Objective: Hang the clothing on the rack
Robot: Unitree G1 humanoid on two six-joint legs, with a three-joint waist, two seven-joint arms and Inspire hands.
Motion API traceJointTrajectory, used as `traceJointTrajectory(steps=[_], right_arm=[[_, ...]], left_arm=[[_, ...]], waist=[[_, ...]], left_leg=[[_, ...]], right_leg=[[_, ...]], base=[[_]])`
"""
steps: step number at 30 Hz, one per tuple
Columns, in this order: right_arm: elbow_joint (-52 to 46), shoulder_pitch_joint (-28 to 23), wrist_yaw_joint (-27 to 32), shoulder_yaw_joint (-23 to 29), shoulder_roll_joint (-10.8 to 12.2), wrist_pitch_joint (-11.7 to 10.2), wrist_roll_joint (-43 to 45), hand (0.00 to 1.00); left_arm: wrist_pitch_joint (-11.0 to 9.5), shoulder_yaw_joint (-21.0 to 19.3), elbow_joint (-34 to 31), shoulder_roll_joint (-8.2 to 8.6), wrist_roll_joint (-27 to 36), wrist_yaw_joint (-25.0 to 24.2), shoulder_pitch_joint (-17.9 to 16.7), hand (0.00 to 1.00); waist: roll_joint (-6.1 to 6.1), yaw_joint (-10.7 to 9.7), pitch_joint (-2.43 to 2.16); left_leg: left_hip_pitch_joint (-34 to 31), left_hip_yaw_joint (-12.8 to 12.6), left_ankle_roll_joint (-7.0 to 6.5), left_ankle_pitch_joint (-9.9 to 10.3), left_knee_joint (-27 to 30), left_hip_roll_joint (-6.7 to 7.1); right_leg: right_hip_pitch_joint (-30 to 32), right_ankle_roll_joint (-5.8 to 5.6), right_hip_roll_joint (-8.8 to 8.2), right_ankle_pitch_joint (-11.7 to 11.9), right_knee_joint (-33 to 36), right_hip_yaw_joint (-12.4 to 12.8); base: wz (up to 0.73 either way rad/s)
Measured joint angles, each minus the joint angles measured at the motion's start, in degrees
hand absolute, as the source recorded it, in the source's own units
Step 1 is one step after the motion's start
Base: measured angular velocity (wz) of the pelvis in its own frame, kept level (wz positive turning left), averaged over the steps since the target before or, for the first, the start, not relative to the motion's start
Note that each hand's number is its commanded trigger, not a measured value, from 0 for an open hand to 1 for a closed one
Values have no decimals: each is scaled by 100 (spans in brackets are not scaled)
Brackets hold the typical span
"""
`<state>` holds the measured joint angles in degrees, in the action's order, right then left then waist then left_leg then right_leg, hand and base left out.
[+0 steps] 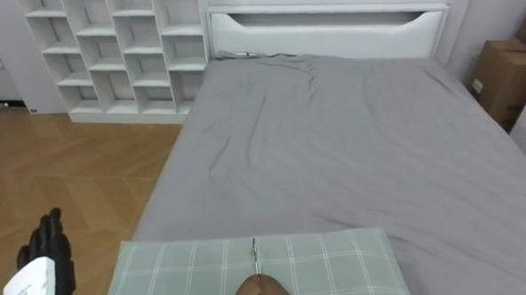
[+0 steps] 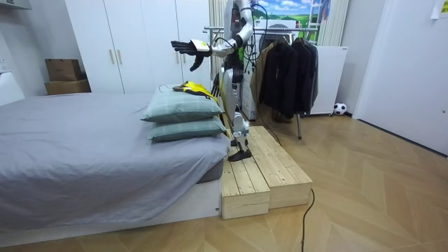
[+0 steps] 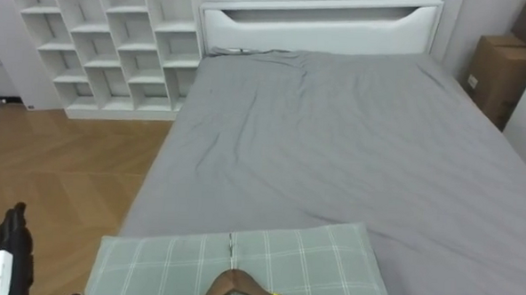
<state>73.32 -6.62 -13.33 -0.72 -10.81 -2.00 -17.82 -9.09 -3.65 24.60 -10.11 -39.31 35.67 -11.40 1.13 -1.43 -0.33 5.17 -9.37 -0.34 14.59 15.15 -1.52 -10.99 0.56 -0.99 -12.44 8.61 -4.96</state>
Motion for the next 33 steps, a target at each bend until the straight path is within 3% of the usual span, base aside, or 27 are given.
traceJointTrajectory(steps=[9,20,33], right_arm=[[6,9,-91,-22,3,1,4,0],[6,101,-249,-100,1,2,5,0],[-33,101,-277,-279,25,-3,-30,0]], left_arm=[[93,213,-207,0,-1013,-50,57,0],[249,297,-203,1,-1034,-259,166,0],[261,775,-198,11,-1045,-259,189,0]], waist=[[-55,-33,1],[-109,-144,68],[-248,-137,21]], left_leg=[[3,-7,1,0,-30,0],[18,-40,1,-2,-46,-7],[25,-36,2,-4,-80,3]], right_leg=[[5,1,0,1,-1,23],[12,1,1,1,-4,38],[23,1,-1,1,-4,54]], base=[[0],[-1],[0]])
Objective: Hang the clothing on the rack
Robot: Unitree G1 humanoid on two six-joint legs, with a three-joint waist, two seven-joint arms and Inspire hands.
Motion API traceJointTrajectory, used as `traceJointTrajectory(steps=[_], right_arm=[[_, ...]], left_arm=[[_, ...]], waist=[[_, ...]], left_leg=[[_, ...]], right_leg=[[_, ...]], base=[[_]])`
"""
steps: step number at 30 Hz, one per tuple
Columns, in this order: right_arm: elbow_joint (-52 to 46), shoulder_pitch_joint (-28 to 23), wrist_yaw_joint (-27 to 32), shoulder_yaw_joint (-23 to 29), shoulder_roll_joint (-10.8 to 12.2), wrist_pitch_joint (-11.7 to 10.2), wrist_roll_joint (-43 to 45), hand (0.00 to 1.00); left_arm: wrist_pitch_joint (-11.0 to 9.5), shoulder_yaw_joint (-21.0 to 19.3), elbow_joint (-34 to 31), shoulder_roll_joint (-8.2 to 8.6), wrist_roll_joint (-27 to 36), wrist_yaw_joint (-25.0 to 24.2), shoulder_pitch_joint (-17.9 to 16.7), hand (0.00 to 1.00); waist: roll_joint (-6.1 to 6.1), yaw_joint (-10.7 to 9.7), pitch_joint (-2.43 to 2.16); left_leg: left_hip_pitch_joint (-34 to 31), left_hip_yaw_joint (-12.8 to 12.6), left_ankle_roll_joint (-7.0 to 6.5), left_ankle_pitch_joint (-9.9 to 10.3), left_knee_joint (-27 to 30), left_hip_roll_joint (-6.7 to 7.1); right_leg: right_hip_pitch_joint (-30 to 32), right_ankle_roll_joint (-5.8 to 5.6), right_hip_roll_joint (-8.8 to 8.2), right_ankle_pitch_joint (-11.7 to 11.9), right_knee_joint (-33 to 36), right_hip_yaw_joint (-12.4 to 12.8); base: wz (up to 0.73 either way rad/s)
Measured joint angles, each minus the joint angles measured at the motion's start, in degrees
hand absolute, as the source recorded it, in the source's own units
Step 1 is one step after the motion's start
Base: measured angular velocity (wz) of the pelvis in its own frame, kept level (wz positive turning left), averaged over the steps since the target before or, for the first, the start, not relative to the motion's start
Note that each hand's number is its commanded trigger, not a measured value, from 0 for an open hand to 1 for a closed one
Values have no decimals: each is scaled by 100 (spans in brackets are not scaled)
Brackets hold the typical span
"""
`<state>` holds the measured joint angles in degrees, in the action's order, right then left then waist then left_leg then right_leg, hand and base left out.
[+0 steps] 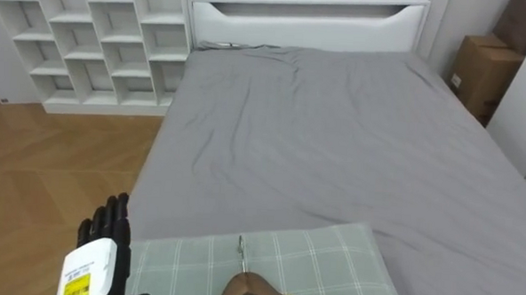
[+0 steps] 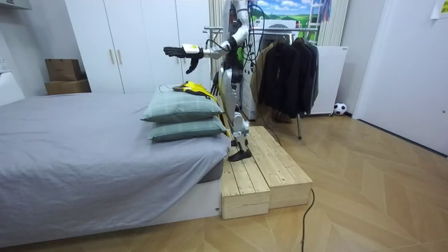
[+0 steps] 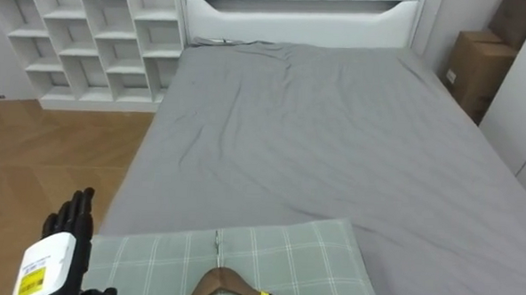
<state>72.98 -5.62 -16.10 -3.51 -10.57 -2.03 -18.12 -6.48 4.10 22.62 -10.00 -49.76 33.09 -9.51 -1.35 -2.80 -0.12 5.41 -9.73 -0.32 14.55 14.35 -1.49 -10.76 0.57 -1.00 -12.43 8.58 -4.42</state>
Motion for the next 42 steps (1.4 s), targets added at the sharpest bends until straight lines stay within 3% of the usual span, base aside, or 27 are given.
traceJointTrajectory(steps=[4,11,15,25,32,37,42], right_arm=[[-12,-4,-23,-27,87,-88,-8,0],[-25,1,-29,-29,144,-103,-8,0],[-35,5,-37,-28,141,-101,-4,0],[-63,-6,-91,-19,110,-96,-22,0],[-137,1,52,-55,116,-96,-35,0],[-173,-2,93,-168,116,-96,-48,0],[-186,1,88,-178,116,-90,-38,0]], left_arm=[[0,116,155,-1,-209,-28,0,0],[32,195,329,-3,-223,-284,0,0],[106,325,345,-5,-171,-458,-1,0],[139,528,848,66,-163,-642,-1,0],[236,531,1222,155,-153,-793,3,0],[235,530,1431,202,-31,-907,2,0],[235,519,1479,244,10,-915,29,0]], waist=[[-92,1,-29],[-129,-18,5],[-99,-17,21],[33,-74,-41],[72,-130,-20],[36,-149,13],[23,-166,16]], left_leg=[[33,-29,2,-2,-17,-2],[26,-47,1,-2,-5,-3],[12,-62,1,-1,0,-13],[19,-136,8,-6,-72,-16],[37,-146,8,-6,-85,-15],[32,-205,8,-6,-77,-22],[-3,-185,8,-6,-68,-23]], right_leg=[[-16,0,1,0,-4,57],[-3,0,-2,0,-4,72],[17,0,2,0,6,51],[85,2,6,7,6,112],[81,2,5,7,4,119],[87,1,6,7,-1,117],[120,1,5,7,12,110]], base=[[-3],[-1],[-1],[-4],[-1],[-3],[0]])
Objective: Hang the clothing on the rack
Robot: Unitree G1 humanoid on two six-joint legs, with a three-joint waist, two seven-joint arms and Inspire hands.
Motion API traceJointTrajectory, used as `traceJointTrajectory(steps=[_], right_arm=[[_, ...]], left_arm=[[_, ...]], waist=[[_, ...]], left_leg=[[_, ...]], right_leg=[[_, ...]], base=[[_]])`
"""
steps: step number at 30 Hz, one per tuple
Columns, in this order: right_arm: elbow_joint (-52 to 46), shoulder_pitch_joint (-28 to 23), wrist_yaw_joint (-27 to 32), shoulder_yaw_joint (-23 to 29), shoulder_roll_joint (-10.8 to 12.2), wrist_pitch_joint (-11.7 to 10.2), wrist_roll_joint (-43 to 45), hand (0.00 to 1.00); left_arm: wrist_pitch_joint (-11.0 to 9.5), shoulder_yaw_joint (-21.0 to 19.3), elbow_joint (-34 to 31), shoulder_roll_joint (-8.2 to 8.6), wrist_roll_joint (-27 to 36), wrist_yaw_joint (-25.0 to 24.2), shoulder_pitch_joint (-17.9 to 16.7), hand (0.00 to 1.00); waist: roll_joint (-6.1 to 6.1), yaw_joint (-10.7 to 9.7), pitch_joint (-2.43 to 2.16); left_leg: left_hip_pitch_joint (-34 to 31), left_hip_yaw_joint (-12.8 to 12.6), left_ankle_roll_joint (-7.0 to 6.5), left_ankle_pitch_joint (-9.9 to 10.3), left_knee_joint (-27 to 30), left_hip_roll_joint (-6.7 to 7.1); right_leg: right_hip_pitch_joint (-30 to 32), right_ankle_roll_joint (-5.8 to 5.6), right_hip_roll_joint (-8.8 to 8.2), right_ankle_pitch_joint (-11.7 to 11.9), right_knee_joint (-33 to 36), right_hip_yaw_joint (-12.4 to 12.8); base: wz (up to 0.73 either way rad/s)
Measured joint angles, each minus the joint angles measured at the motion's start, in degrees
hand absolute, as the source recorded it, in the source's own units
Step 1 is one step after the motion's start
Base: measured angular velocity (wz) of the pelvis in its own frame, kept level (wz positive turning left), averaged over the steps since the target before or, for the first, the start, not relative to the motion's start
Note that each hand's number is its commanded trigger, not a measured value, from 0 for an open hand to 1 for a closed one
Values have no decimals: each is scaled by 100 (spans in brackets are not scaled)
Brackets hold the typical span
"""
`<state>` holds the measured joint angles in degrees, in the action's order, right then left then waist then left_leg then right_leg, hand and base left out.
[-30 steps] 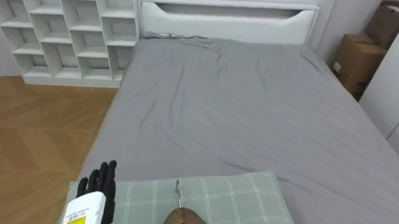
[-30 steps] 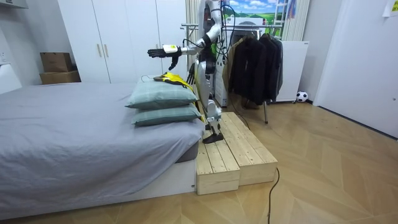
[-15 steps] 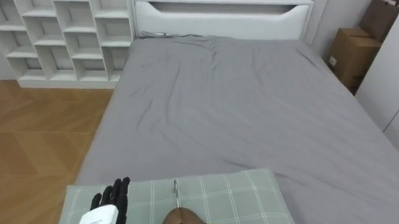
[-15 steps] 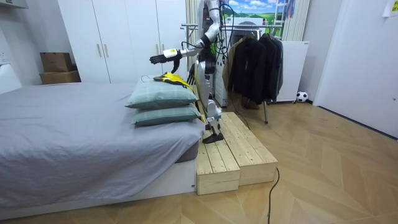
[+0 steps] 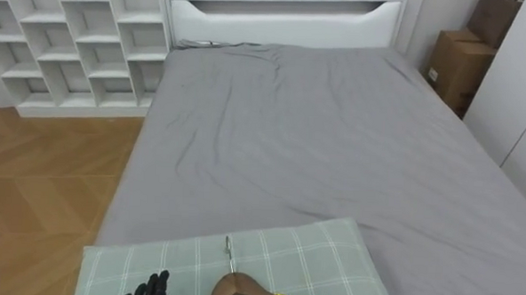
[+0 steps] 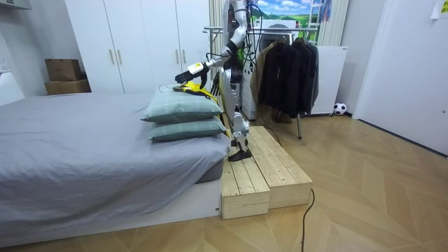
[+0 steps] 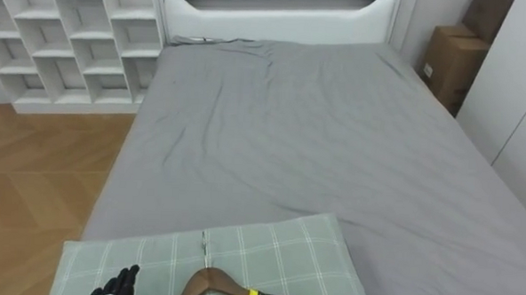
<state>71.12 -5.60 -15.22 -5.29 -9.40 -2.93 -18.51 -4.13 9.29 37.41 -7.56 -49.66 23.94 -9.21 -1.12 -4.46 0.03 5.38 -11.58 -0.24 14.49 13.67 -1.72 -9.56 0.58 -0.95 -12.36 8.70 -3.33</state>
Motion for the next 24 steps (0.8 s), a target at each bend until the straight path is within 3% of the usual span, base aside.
traceJointTrajectory(steps=[8,11,13,20,24], right_arm=[[16,69,-22,-164,-2,11,-103,0],[56,255,23,-381,0,37,-122,0],[184,466,24,-475,27,55,6,0],[562,795,17,-488,58,126,86,0],[571,976,39,-762,93,135,82,0]], left_arm=[[2,55,249,36,189,31,302,0],[-5,61,286,30,204,66,617,0],[-13,110,503,39,242,93,881,0],[-63,109,941,89,282,105,1298,0],[-119,115,1323,176,387,279,1587,0]], waist=[[-13,-18,-41],[-43,-2,-22],[-51,-10,13],[-102,-10,52],[-141,-5,75]], left_leg=[[-385,71,-9,-12,123,-11],[-596,75,-24,-63,118,-5],[-721,99,-37,-98,113,7],[-1035,218,-39,-144,99,32],[-1085,295,-32,-149,69,30]], right_leg=[[329,-2,5,14,46,-39],[566,-2,-7,19,116,-71],[683,-3,-24,39,107,-151],[970,1,-28,47,109,-201],[1035,1,-26,47,120,-292]], base=[[3],[3],[5],[7],[0]])
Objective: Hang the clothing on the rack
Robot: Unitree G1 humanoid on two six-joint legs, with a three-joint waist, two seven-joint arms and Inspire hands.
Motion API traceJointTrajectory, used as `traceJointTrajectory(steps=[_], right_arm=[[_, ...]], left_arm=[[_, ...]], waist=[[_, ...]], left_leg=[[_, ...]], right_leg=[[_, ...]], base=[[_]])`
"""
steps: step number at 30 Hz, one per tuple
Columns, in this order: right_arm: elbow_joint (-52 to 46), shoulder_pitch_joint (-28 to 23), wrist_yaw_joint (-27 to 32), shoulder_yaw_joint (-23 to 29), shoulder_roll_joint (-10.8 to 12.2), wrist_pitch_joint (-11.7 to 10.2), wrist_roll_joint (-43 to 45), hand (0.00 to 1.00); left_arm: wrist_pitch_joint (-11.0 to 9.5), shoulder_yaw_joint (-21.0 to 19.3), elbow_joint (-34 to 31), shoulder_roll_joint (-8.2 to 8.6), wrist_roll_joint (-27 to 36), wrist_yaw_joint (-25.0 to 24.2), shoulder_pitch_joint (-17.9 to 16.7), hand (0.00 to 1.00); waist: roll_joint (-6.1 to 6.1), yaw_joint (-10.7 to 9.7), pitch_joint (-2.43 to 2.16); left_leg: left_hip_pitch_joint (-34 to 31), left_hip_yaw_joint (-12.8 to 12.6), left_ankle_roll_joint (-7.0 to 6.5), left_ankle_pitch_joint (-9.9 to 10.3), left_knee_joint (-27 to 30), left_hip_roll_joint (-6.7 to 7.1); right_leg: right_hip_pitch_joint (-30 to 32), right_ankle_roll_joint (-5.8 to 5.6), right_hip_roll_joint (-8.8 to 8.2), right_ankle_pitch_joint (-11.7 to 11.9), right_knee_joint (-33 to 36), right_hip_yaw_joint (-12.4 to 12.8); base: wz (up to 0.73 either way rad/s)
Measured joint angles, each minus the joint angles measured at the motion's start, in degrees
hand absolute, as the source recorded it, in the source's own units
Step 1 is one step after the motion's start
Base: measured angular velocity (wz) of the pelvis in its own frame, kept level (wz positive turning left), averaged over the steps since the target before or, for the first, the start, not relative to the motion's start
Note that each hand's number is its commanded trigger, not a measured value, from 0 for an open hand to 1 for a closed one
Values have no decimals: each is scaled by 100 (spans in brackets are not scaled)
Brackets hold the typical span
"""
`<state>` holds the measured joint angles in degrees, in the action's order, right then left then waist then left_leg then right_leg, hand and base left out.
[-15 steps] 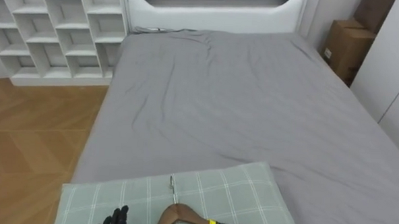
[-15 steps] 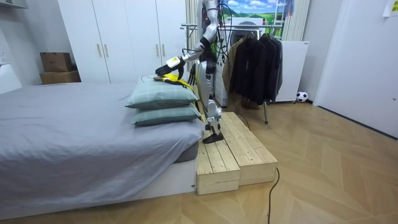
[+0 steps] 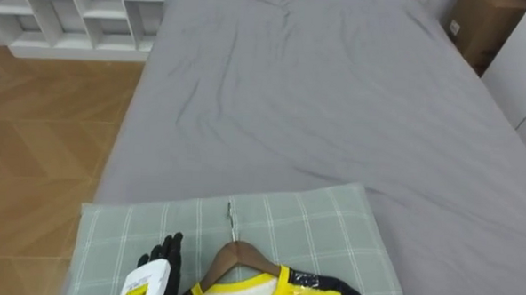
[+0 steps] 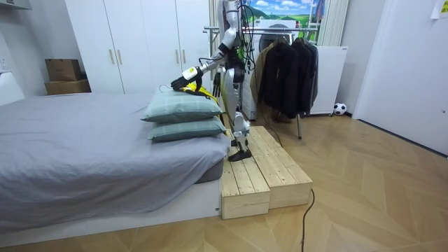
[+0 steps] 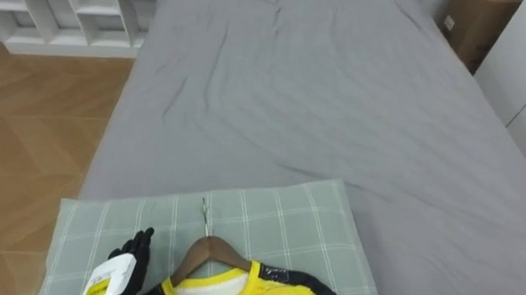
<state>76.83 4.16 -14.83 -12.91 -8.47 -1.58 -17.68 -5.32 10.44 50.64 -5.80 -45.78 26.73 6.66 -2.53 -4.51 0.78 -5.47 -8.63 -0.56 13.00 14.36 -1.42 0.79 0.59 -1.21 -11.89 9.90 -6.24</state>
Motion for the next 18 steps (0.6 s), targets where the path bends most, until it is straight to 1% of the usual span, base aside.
traceJointTrajectory(steps=[1,4,6,8,9,10,11,12,13,14,15,16,17,18], right_arm=[[16,81,43,-60,38,10,6,0],[81,276,134,-159,94,28,-13,0],[122,339,162,-175,118,41,-75,0],[125,369,165,-222,136,42,-139,0],[125,391,171,-283,142,41,-155,0],[128,422,179,-343,143,41,-158,0],[132,427,185,-353,142,41,-159,0],[134,440,209,-386,145,42,-159,0],[142,452,216,-391,155,42,-166,0],[144,463,221,-393,157,40,-180,0],[156,484,253,-403,158,32,-203,0],[159,580,333,-448,181,27,-186,0],[160,640,364,-476,175,24,-173,0],[161,688,451,-498,151,-3,-148,0]], left_arm=[[-4,-2,135,35,139,25,120,0],[2,-3,351,63,354,35,359,0],[0,-2,517,54,411,37,496,0],[0,-3,621,54,530,40,549,0],[0,-3,629,44,585,46,550,0],[0,-3,629,45,628,55,564,0],[0,-2,629,53,634,57,571,0],[0,0,630,60,633,62,581,0],[2,5,635,62,634,65,581,0],[3,3,645,55,633,78,585,0],[6,2,711,50,635,140,624,0],[14,-47,753,5,647,180,665,0],[20,-126,789,-26,642,176,693,0],[40,-207,863,-32,625,159,771,0]], waist=[[-14,1,8],[-47,-18,25],[-79,-5,29],[-118,3,29],[-141,8,22],[-154,4,27],[-155,7,26],[-154,24,27],[-149,52,29],[-130,78,36],[-25,151,108],[-109,234,60],[-79,216,86],[15,77,117]], left_leg=[[-3,5,2,-1,-14,-1],[-16,22,7,-5,-66,7],[-37,59,9,-21,-91,15],[-55,113,11,-28,-103,15],[-91,143,11,-29,-103,11],[-126,170,13,-29,-104,10],[-140,195,17,-32,-105,8],[-154,343,27,-41,-113,-5],[-145,635,36,-76,-162,-44],[-134,833,50,-105,-209,-69],[-105,1323,80,-138,-285,-163],[-219,1553,116,-146,-260,-172],[-303,1564,156,-126,-241,-166],[-382,1378,254,-176,-285,-172]], right_leg=[[13,0,2,0,3,14],[45,0,-1,0,-10,-7],[70,0,-4,1,-6,-28],[98,1,0,1,1,-51],[132,2,3,2,0,-103],[158,7,3,5,-1,-182],[172,10,6,7,7,-191],[239,11,16,7,92,-194],[369,11,28,7,302,-277],[496,11,36,7,492,-367],[776,40,67,-66,723,-480],[931,182,105,306,36,-475],[959,188,91,541,-72,-528],[965,226,122,669,-133,-681]], base=[[0],[-1],[7],[3],[0],[3],[4],[-6],[-16],[-42],[-70],[-68],[-20],[33]])
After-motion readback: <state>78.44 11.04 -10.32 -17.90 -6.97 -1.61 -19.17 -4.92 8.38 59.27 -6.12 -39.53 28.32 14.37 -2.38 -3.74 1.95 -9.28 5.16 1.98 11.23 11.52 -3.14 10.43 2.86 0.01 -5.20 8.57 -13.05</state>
